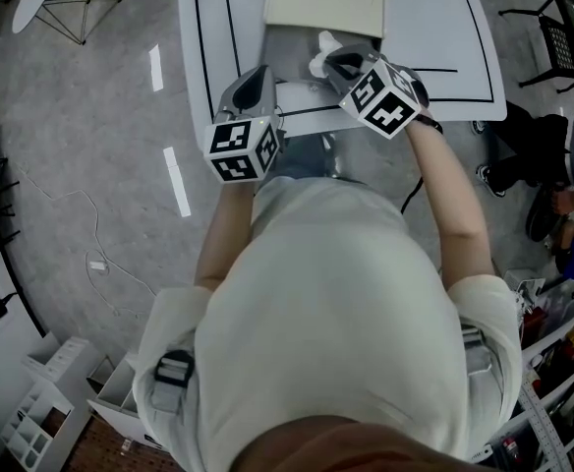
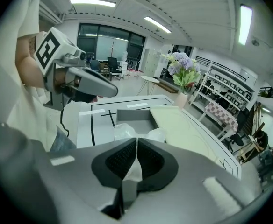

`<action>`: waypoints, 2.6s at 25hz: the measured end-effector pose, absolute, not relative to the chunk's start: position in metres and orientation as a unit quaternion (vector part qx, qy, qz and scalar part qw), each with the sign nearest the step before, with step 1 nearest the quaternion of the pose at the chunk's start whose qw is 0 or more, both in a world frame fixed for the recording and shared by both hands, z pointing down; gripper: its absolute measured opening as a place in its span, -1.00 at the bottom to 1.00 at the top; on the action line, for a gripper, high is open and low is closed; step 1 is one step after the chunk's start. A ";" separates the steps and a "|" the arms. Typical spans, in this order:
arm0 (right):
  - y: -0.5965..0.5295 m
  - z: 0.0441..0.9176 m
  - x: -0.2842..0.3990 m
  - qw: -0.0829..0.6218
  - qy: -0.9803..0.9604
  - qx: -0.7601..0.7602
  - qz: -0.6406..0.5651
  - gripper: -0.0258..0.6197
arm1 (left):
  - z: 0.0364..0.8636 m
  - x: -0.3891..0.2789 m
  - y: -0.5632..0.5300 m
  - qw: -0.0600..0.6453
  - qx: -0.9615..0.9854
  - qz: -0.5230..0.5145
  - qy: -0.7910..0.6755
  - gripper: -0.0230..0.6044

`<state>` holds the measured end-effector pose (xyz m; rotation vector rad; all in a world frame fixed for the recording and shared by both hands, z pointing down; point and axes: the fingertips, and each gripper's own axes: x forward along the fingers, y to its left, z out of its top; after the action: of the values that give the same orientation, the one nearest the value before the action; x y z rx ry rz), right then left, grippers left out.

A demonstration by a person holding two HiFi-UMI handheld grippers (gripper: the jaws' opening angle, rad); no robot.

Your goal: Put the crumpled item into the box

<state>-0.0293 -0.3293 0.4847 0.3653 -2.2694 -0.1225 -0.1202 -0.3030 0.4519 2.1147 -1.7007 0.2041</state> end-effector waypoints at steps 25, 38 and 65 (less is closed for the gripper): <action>-0.247 0.435 0.029 0.262 -0.909 0.324 0.016 -0.90 | 0.439 -0.077 -0.223 0.188 0.781 0.071 -0.591 -0.93; -0.200 0.426 0.056 0.188 -0.901 0.388 0.042 -0.90 | 0.435 -0.064 -0.192 0.182 0.787 0.068 -0.585 -0.93; -0.187 0.411 0.066 0.126 -0.887 0.443 0.047 -0.91 | 0.432 -0.075 -0.178 0.173 0.791 0.063 -0.584 -0.93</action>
<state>0.0656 -0.1870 0.4106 1.2894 -2.5825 0.1365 -0.0747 -0.1776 0.4316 2.2432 -1.6559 0.1798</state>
